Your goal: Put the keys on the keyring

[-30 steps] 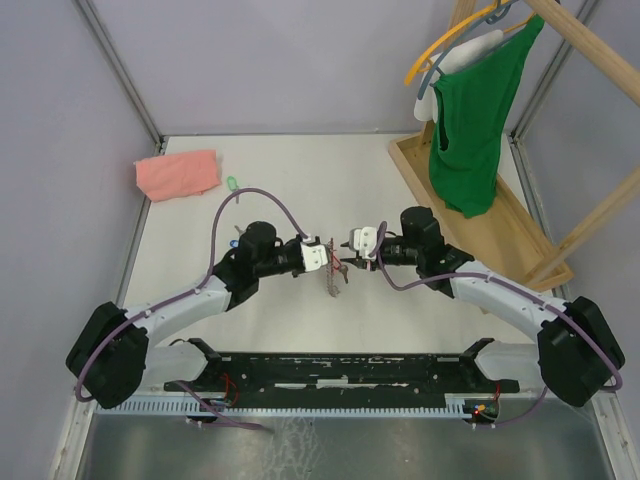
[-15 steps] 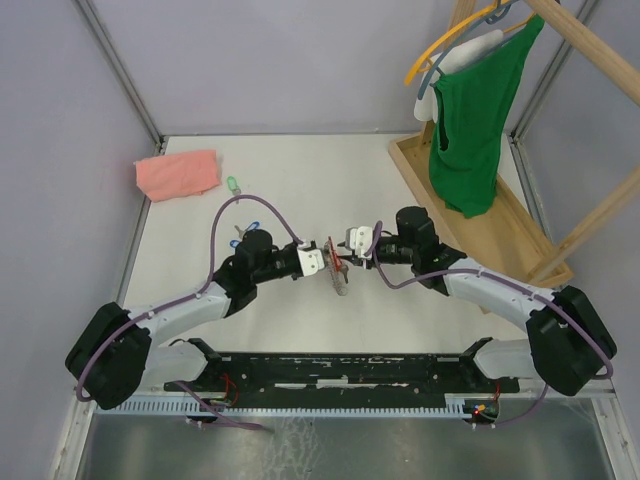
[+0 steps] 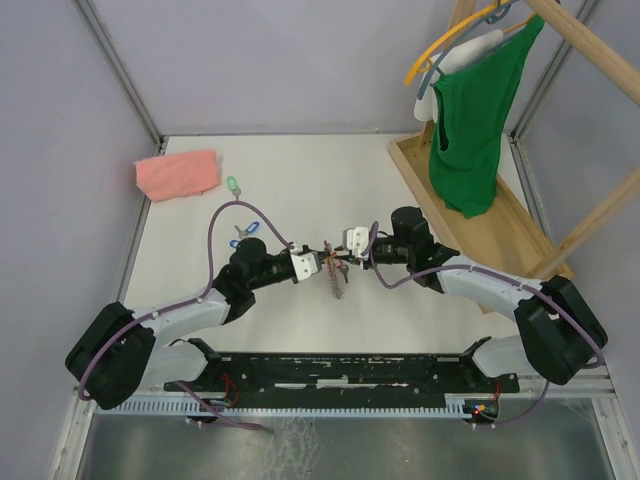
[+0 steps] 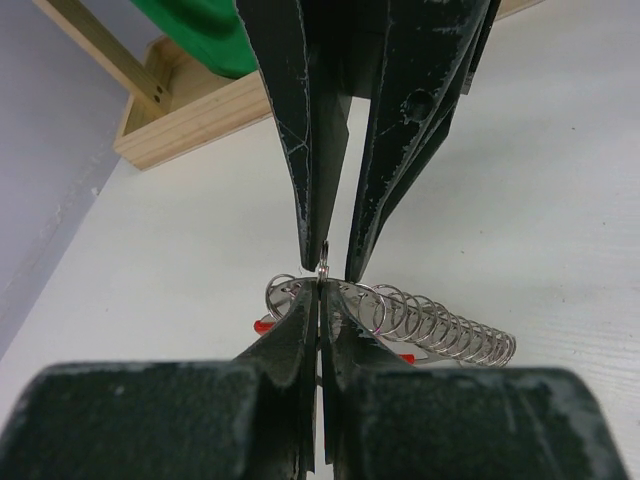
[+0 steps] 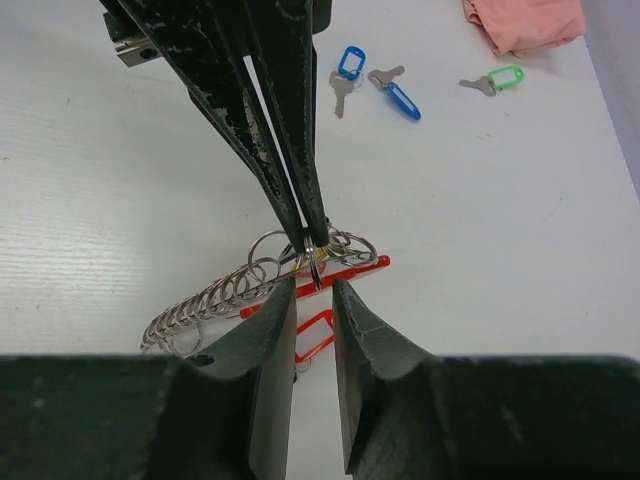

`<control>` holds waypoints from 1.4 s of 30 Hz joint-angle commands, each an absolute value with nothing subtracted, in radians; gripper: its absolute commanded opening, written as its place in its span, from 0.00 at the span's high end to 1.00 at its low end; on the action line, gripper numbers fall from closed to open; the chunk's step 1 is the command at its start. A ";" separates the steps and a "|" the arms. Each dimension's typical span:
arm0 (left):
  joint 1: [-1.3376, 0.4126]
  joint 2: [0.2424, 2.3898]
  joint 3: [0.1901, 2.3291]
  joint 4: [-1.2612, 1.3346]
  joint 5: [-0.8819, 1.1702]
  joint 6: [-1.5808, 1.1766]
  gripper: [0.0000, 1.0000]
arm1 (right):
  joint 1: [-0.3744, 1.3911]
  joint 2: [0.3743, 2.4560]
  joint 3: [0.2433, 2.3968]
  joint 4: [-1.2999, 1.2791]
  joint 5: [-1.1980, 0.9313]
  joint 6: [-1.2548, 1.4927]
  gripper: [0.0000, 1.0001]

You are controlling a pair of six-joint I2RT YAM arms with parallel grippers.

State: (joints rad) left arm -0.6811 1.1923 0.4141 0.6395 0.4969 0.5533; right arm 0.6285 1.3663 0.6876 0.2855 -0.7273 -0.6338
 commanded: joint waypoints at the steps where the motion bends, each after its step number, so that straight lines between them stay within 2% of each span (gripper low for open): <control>1: -0.684 1.188 0.410 0.763 0.536 0.511 0.97 | 0.632 1.381 0.705 0.342 -0.780 -0.620 0.73; 4: -0.683 1.199 0.405 0.777 0.544 0.506 0.97 | 0.632 1.379 0.710 0.342 -0.800 -0.614 0.78; 13: -0.683 1.233 0.393 0.828 0.554 0.490 0.97 | 0.632 1.356 0.720 0.316 -0.822 -0.615 0.79; 17: -0.683 1.232 0.390 0.832 0.551 0.486 0.97 | 0.632 1.350 0.745 0.236 -0.811 -0.644 0.98; 18: -0.683 1.230 0.390 0.827 0.547 0.489 0.95 | 0.633 1.347 0.756 0.203 -0.805 -0.654 0.99; 24: -0.682 1.217 0.410 0.752 0.554 0.517 0.72 | 0.649 1.318 0.873 -0.093 -0.750 -0.717 0.99; 27: -0.683 1.225 0.420 0.738 0.578 0.517 0.66 | 0.674 1.327 0.935 -0.224 -0.692 -0.746 0.99; 33: -0.682 1.220 0.421 0.739 0.611 0.515 0.64 | 0.730 1.363 1.031 -0.376 -0.585 -0.772 0.99; 42: -0.683 1.214 0.394 0.781 0.658 0.478 0.65 | 0.768 1.410 1.092 -0.446 -0.485 -0.773 0.99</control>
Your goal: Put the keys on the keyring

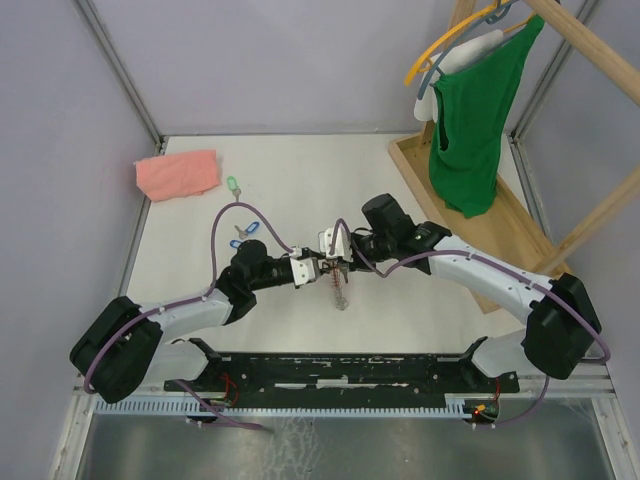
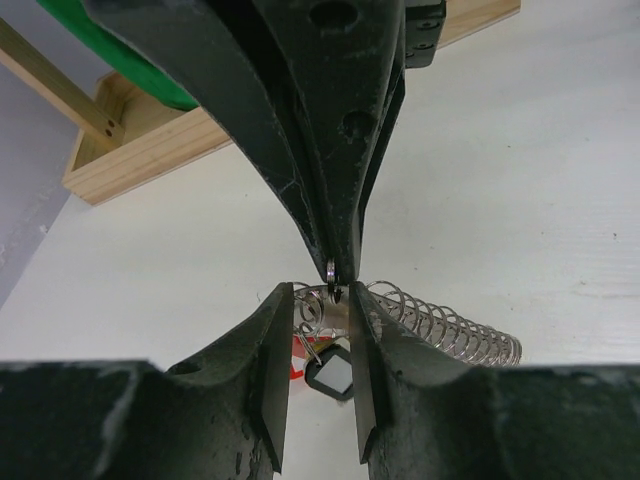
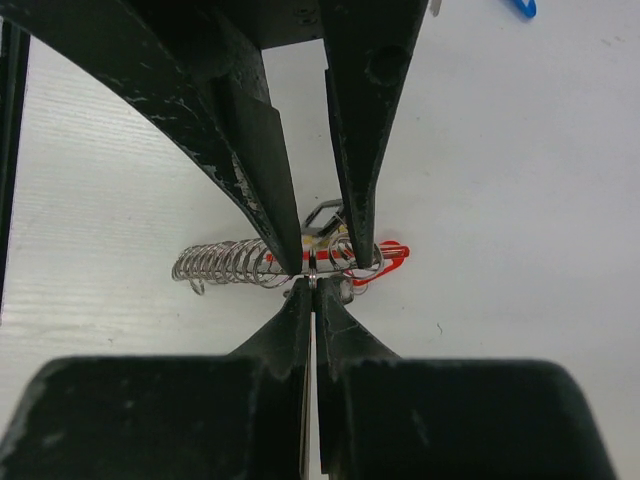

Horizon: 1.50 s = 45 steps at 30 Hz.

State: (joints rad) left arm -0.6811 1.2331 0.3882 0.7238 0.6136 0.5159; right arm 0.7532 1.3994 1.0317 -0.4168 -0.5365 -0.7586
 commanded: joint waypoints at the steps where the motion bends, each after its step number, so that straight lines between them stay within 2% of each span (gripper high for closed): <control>1: -0.682 1.213 0.383 0.799 0.658 0.470 0.66 | 0.770 1.412 1.097 -0.450 -0.478 -0.775 0.99; 8: -0.683 1.242 0.384 0.835 0.655 0.443 0.69 | 0.780 1.413 1.101 -0.448 -0.485 -0.770 0.99; 16: -0.682 1.259 0.385 0.844 0.636 0.428 0.97 | 0.787 1.405 1.095 -0.444 -0.483 -0.779 0.99; 19: -0.679 1.269 0.357 0.898 0.602 0.399 0.97 | 0.786 1.382 1.071 -0.423 -0.472 -0.780 0.90; 22: -0.661 1.291 0.297 1.073 0.608 0.338 0.97 | 0.760 1.335 1.014 -0.361 -0.501 -0.769 0.81; 29: -0.648 1.354 0.246 1.320 0.628 0.256 0.97 | 0.637 1.275 0.897 -0.234 -0.713 -0.719 0.73; 33: -0.645 1.403 0.228 1.431 0.644 0.229 0.97 | 0.606 1.270 0.840 -0.131 -0.781 -0.689 0.70; 45: -0.644 1.439 0.235 1.488 0.685 0.204 0.97 | 0.600 1.320 0.812 0.000 -0.872 -0.656 0.70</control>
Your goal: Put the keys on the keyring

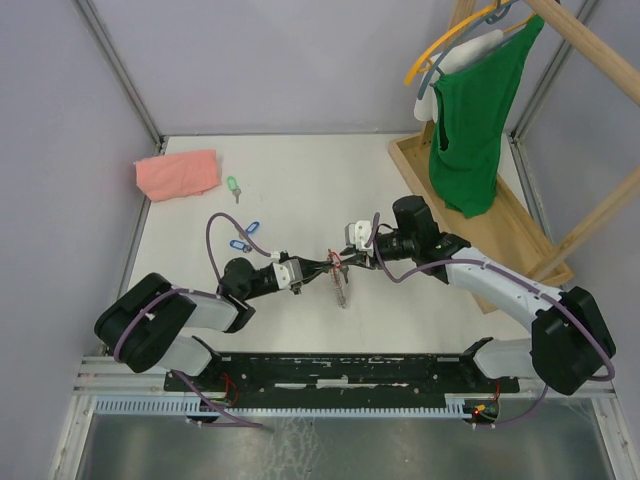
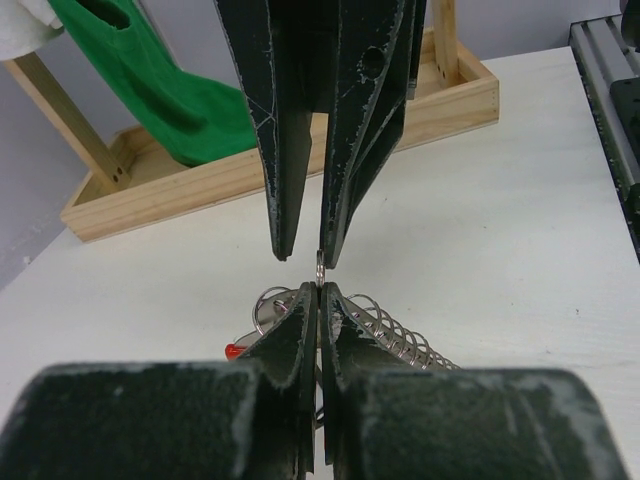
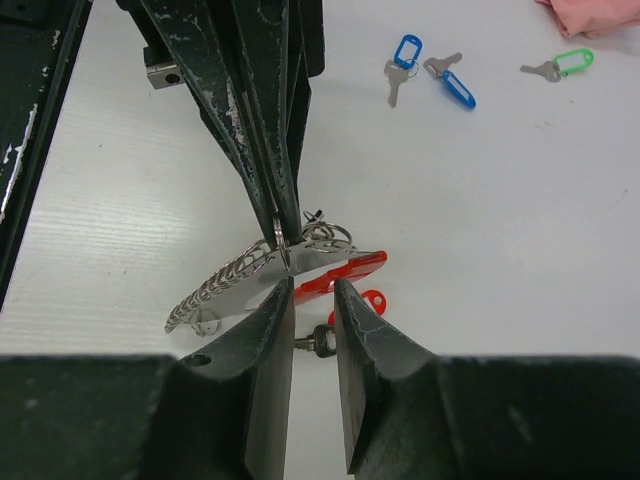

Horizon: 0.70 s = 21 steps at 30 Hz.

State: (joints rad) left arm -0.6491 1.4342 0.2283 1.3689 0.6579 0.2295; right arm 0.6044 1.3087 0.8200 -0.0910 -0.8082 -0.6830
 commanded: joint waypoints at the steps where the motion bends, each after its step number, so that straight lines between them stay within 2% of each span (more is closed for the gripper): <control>1: -0.645 1.439 0.236 1.487 0.686 0.204 0.97 | 0.601 1.324 0.814 0.001 -0.877 -0.654 0.70; 21: -0.644 1.432 0.239 1.477 0.675 0.204 0.97 | 0.607 1.356 0.837 -0.065 -0.932 -0.694 0.72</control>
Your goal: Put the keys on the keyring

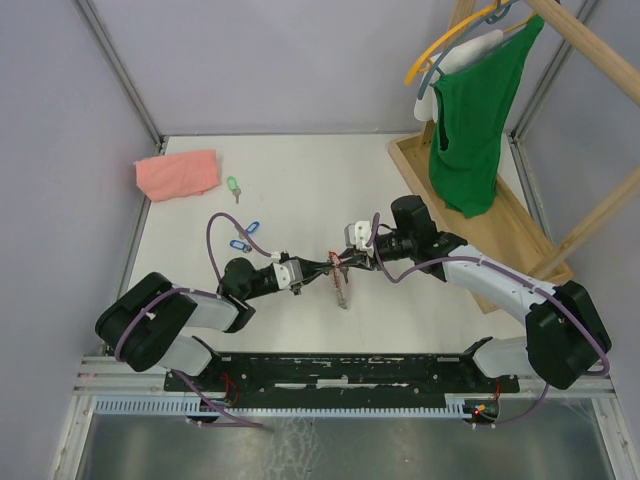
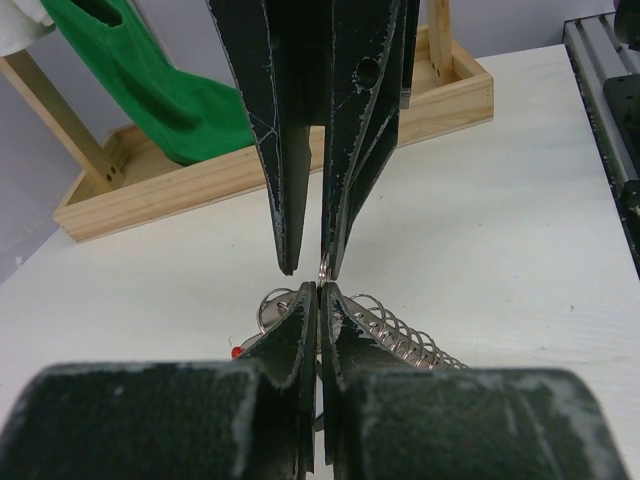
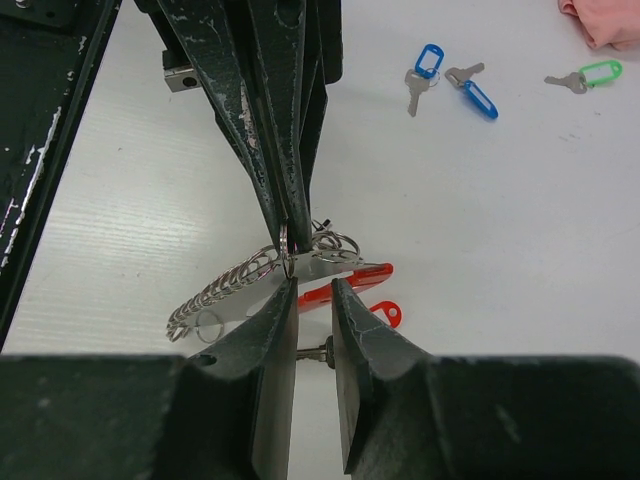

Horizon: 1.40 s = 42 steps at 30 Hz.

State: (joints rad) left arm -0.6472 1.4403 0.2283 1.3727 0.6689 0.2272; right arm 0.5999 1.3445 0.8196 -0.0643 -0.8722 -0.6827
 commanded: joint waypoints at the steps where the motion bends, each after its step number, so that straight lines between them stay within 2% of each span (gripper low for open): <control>1: -0.644 1.432 0.239 1.477 0.674 0.203 0.97 | 0.608 1.359 0.839 -0.074 -0.933 -0.701 0.72; 10: -0.644 1.429 0.238 1.475 0.671 0.206 0.97 | 0.613 1.361 0.843 -0.101 -0.929 -0.730 0.72; 16: -0.644 1.432 0.242 1.473 0.682 0.204 0.97 | 0.618 1.353 0.830 -0.023 -0.945 -0.685 0.74; 22: -0.644 1.436 0.249 1.473 0.699 0.196 0.97 | 0.622 1.363 0.839 -0.016 -0.953 -0.678 0.82; 26: -0.644 1.437 0.248 1.466 0.693 0.200 0.97 | 0.623 1.374 0.868 -0.086 -0.936 -0.710 0.98; 28: -0.644 1.426 0.250 1.433 0.681 0.217 0.94 | 0.624 1.377 0.904 -0.195 -0.899 -0.742 0.99; 35: -0.645 1.344 0.305 1.164 0.677 0.298 0.73 | 0.701 1.406 1.056 -0.501 -0.672 -0.826 0.99; 42: -0.647 1.336 0.313 1.120 0.713 0.310 0.68 | 0.769 1.460 1.184 -0.659 -0.513 -0.837 0.99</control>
State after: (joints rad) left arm -0.6472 1.3491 0.2794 1.1503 0.6876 0.2630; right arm 0.7433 1.4467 1.1065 -0.5438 -0.6132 -0.8124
